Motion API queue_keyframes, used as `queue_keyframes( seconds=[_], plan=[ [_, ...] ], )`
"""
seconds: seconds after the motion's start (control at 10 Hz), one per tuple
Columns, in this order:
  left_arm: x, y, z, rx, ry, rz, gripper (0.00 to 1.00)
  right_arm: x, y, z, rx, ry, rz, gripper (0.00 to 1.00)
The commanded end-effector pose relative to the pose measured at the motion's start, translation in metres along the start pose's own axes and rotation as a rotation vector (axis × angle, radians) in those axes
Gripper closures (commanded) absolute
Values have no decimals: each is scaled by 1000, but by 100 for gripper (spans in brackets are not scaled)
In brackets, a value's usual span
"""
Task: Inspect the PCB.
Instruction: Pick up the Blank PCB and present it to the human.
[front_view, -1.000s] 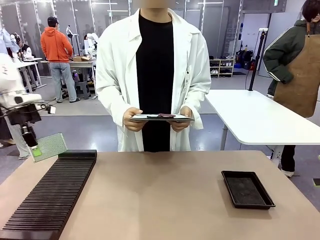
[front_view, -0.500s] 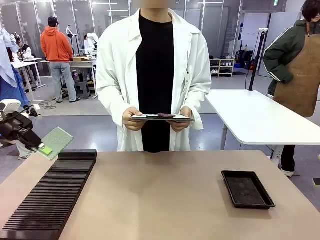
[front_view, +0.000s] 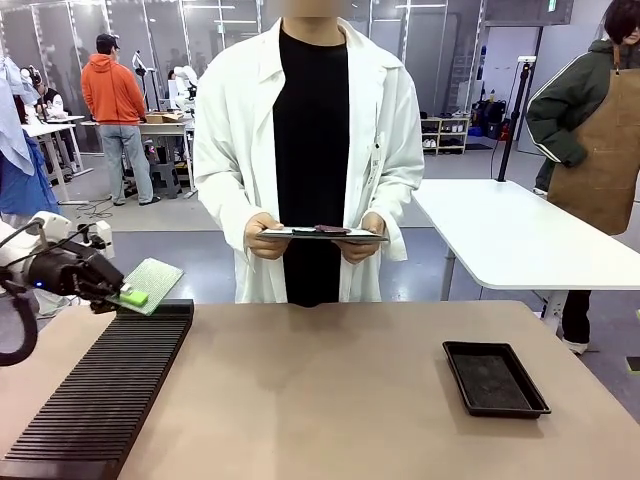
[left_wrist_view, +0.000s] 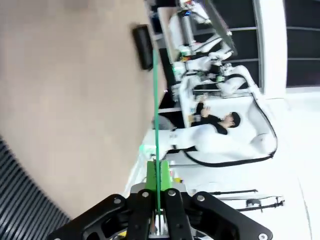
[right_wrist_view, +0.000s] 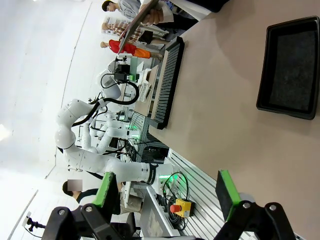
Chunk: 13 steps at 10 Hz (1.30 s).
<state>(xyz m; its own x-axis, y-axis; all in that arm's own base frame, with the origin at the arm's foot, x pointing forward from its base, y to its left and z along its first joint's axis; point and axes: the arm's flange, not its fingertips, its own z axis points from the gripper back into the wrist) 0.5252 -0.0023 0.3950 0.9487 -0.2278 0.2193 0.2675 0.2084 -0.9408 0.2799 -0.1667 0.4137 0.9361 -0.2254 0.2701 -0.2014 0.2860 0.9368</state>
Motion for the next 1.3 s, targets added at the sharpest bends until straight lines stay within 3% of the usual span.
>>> queue_keyframes(
  seconds=[0.0,0.5,0.7,0.8,1.2],
  plan=[
    [23,4,-6,-125,-51,44,100,0,1,1,12,-9,11,0],
    [50,35,-25,-225,-171,65,100,0,1,1,12,-9,11,0],
    [52,32,-31,-186,-201,49,100,0,1,1,12,-9,11,0],
    [43,40,-25,-212,-156,57,100,0,1,1,12,-9,11,0],
    [43,40,-25,-212,-156,57,100,0,1,1,12,-9,11,0]
  ],
)
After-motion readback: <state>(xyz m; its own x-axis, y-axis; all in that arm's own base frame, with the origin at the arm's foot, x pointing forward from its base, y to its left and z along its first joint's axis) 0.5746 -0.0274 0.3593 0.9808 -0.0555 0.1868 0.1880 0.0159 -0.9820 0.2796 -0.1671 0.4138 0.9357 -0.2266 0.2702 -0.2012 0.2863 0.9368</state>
